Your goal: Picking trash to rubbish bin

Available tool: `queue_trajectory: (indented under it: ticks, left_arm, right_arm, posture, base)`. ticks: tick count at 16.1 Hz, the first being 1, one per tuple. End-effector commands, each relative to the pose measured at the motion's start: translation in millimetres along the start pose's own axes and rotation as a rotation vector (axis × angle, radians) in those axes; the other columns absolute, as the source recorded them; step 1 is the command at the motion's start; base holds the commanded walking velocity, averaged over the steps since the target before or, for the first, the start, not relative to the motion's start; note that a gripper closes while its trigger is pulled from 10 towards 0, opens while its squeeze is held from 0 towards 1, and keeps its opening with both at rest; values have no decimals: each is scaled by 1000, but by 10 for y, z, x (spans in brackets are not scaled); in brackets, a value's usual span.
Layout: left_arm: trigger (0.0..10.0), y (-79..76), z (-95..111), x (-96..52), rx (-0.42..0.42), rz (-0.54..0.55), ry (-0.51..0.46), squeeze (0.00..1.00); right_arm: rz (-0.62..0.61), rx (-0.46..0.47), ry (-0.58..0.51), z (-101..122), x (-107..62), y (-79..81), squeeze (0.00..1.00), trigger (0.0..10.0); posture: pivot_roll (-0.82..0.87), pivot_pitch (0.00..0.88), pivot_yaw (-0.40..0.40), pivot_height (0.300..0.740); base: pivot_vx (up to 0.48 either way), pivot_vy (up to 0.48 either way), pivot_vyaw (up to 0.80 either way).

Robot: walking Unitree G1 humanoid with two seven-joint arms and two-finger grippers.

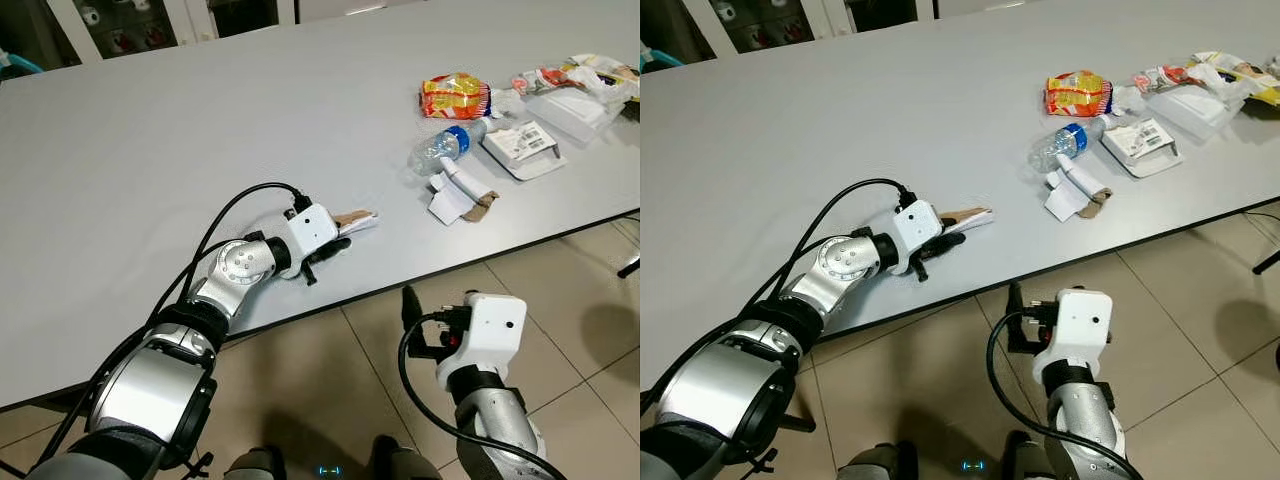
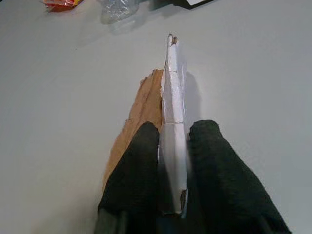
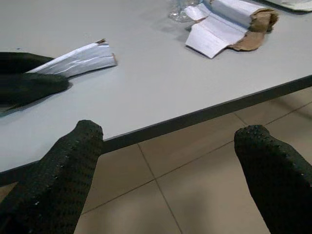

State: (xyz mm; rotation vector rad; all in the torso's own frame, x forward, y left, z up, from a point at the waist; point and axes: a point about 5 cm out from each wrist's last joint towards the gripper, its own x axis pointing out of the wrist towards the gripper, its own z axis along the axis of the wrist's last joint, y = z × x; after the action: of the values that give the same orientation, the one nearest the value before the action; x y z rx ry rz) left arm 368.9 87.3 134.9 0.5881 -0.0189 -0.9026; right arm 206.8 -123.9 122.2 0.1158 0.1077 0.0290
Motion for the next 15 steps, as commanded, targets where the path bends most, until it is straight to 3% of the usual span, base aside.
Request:
queue_trajectory:
  ticks: [1, 11, 15]
  left_arm:
    - [0, -93, -183, -56, -40, -20, 72, 0]
    - [0, 1, -113, -40, -37, 48, 51, 0]
    - [0, 188, -30, -85, -163, 207, -40, 0]
  right_arm:
    - [27, 12, 4, 7, -29, 34, 0, 10000]
    - [94, 33, 16, -13, -34, 97, 0, 10000]
    - [106, 33, 10, -1, -7, 77, 0, 10000]
  posture:
    - [79, 199, 42, 740]
    - [77, 196, 45, 740]
    - [91, 183, 32, 740]
  base:
    - [0, 0, 0]
    - [0, 0, 0]
    - [0, 0, 0]
